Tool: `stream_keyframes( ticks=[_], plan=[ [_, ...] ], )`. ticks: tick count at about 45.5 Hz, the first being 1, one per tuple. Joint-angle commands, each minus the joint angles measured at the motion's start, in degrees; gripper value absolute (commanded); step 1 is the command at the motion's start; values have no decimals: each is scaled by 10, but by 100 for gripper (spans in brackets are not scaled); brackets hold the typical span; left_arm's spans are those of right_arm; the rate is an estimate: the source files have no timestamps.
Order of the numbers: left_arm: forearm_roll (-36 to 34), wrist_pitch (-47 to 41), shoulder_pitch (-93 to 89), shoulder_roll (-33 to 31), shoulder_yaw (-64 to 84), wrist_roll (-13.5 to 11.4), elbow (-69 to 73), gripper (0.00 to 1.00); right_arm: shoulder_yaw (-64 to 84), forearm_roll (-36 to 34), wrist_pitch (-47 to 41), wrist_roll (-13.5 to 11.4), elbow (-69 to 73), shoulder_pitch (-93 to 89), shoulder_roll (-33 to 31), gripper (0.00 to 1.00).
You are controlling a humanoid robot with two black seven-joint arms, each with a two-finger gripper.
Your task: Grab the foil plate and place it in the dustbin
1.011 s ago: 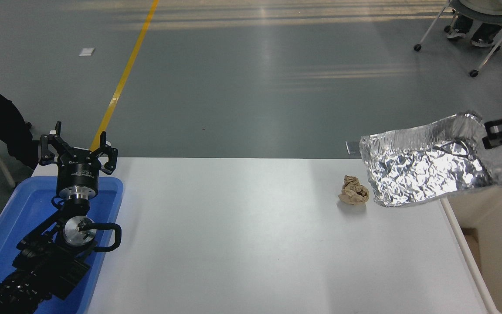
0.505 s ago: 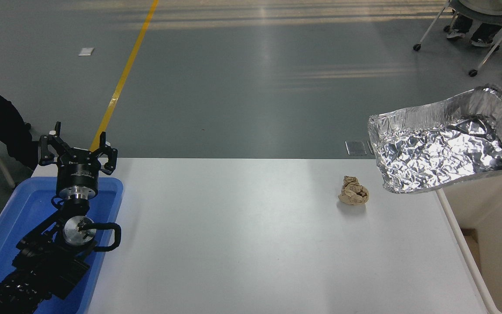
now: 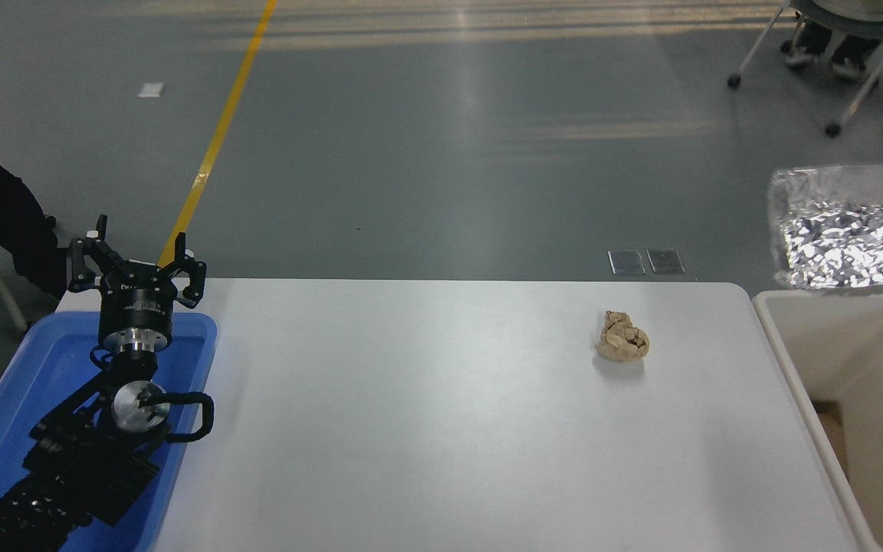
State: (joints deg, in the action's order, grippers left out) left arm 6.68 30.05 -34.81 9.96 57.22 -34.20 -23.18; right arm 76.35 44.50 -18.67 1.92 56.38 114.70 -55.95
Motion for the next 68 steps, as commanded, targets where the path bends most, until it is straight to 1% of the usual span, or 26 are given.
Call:
stream_keyframes(
  ticks=[1,8,14,33,41,63,68],
  plan=[
    [0,0,0,0,0,0,0,99,-224,-54,117,-1,-183,-409,-20,0],
    [0,0,0,0,0,0,0,99,-423,-75,122,-6,-271,-610,37,0],
    [0,0,0,0,0,0,0,99,-503,-86,123,-8,-292,-693,82,0],
    [0,0,0,0,0,0,0,99,-512,-87,123,-10,-285,-690,95,0],
    [0,0,0,0,0,0,0,99,-512,-87,138,-14,-285,-690,96,0],
    [0,0,0,0,0,0,0,99,-512,-86,138,-14,-286,-687,96,0],
    [0,0,0,0,0,0,0,99,-512,-86,138,-19,-288,-687,97,0]
  ],
)
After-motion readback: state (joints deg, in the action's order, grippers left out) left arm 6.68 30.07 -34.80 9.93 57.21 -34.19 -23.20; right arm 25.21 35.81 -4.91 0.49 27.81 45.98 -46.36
